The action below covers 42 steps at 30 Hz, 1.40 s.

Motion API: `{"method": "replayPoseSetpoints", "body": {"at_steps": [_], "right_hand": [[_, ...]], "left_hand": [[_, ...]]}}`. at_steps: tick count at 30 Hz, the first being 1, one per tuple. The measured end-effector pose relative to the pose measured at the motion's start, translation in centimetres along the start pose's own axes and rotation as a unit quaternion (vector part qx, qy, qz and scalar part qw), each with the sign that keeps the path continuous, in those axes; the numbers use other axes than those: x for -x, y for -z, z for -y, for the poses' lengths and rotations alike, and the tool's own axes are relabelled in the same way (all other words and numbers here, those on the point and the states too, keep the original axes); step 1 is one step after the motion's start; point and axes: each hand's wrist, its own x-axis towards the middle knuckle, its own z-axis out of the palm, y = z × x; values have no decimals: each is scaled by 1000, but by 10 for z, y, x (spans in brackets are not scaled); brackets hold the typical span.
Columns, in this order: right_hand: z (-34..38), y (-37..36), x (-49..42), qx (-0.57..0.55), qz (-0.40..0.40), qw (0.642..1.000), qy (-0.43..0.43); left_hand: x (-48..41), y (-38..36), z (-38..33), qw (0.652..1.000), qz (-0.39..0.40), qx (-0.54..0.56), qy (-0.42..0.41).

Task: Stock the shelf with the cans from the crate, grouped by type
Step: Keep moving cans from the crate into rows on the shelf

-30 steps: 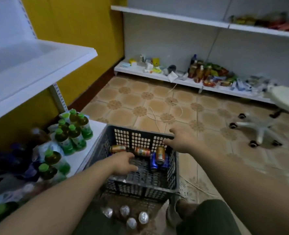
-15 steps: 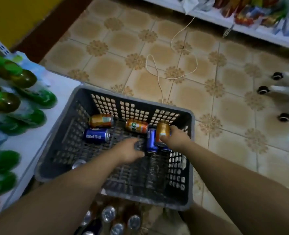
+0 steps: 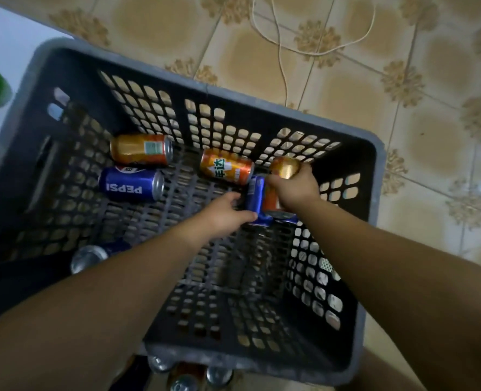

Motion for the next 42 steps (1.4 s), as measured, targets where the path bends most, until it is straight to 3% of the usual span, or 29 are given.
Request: {"method": "replayPoseSetpoints", "body": {"at_steps": [5,10,12,19,25,29,33,36,40,42], "right_hand": [[24,16,75,-165,48,984,40],[69,41,176,-387,143,910,41],[89,53,223,-420,172,888,71],[145,104,386,-299,146,911,243],[177,127,518,-282,162,854,406],[200,109,600,-217,236,818,478],[216,66,683,-112,226,783,568],[223,26,738,-83,254,751,604],[231,-23,795,-54,315,708,629],[234,-44,815,-41,335,693,637]], "left_hand": [[79,17,-23,997,20,67,-33],[201,36,-40,982,-4,153,-110],[252,42,-44,975,-33,165,-144],[427,59,-50,927,-214,79,-297],[563,77,-30,886,-264,99,-369],[642,93,3,837,-378,67,-390],[713,116,67,804,-462,86,-364],[764,134,119,796,-519,41,-308],[822,170,196,758,-638,-99,-95],[843,185,240,765,-626,-146,42]]}}
